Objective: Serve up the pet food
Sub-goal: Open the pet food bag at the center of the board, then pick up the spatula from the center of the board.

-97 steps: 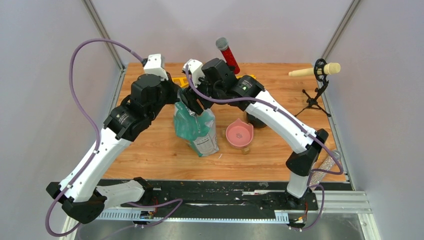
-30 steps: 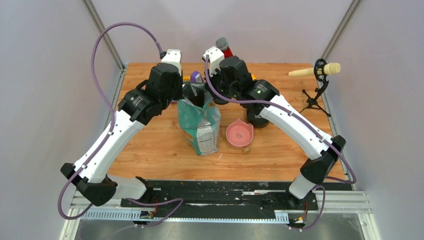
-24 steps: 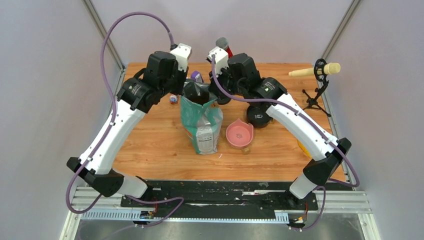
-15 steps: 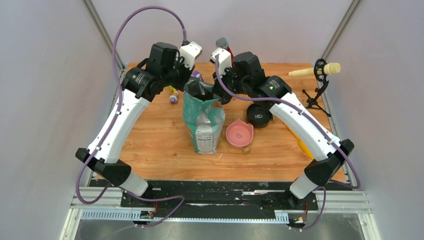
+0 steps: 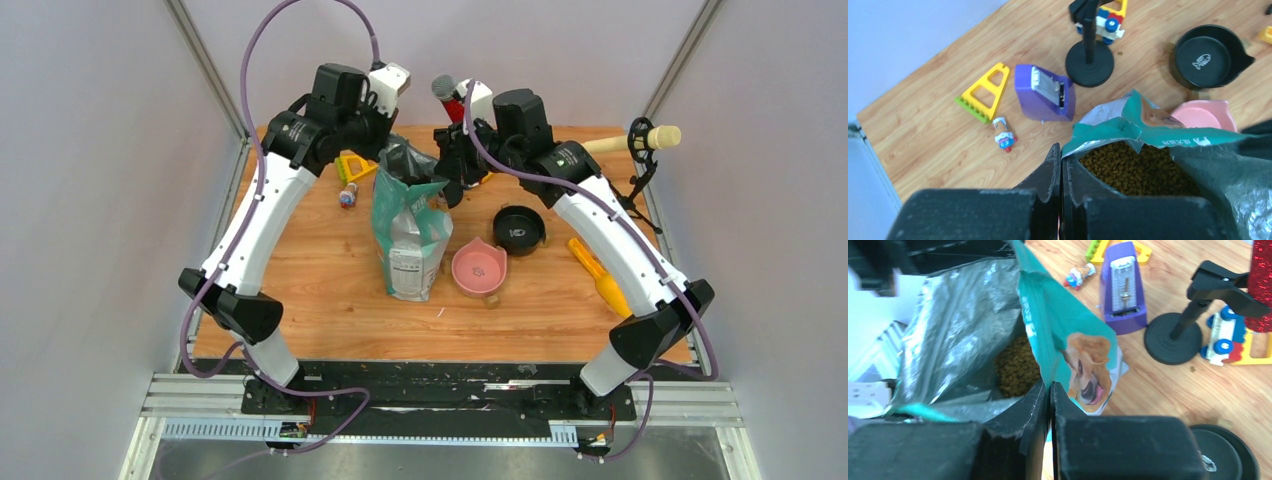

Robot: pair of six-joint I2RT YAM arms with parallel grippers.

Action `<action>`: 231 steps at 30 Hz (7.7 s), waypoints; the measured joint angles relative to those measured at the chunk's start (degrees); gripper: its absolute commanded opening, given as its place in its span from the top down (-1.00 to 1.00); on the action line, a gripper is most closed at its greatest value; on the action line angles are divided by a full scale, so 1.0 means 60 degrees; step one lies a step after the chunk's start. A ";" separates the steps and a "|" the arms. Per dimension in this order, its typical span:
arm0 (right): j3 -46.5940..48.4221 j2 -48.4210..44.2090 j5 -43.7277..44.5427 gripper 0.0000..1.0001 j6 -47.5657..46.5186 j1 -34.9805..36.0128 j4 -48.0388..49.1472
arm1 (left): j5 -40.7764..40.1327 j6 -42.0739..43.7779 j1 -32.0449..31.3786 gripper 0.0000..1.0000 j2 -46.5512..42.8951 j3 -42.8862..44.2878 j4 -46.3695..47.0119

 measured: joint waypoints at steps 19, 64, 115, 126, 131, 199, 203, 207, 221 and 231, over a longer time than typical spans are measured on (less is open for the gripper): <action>-0.0011 -0.0470 -0.1479 -1.00 0.0481 -0.0288 0.0368 | 0.1410 -0.2459 0.0765 -0.99 -0.2014 -0.2969 0.2036; -0.6495 0.1290 0.0302 -0.53 -0.7785 -0.7016 0.0127 | -0.4736 -0.5745 0.0765 -1.00 -1.0972 -0.8666 -0.0233; -0.8863 -0.6663 -0.6881 0.79 0.4754 -0.1679 1.6779 | 0.5592 -0.7737 0.0415 -1.00 -0.7544 -0.9806 0.8378; -0.7865 -0.4590 -0.6462 0.81 0.6262 -0.1461 2.0050 | 0.6951 -0.7759 -0.0692 -1.00 -0.6247 -0.9420 0.9380; -0.7439 -0.4269 -0.6331 0.81 0.6936 -0.1395 2.1048 | 0.7162 -0.7836 -0.0743 -1.00 -0.5861 -0.9431 0.9675; -0.8160 -0.8400 -0.1158 -0.98 0.4852 -0.1089 0.4575 | 0.5533 0.2881 -0.1523 1.00 -0.4728 -0.4605 0.2014; -0.8149 -0.8255 -0.1486 -0.86 0.5034 -0.1089 0.4747 | 0.5657 0.2867 -0.1515 1.00 -0.4787 -0.4696 0.2259; -0.8149 -0.8043 -0.2116 -0.73 0.5329 -0.1089 0.5271 | 0.5825 0.2863 -0.1523 1.00 -0.4677 -0.4696 0.2404; -0.8149 -0.8065 -0.2798 -0.29 0.6080 -0.1093 0.5949 | 0.5741 0.2867 -0.1523 1.00 -0.4459 -0.4743 0.2554; -0.8225 -0.7945 -0.2867 -0.21 0.6397 -0.1096 0.6237 | 0.5803 0.2903 -0.1530 1.00 -0.4415 -0.4743 0.2605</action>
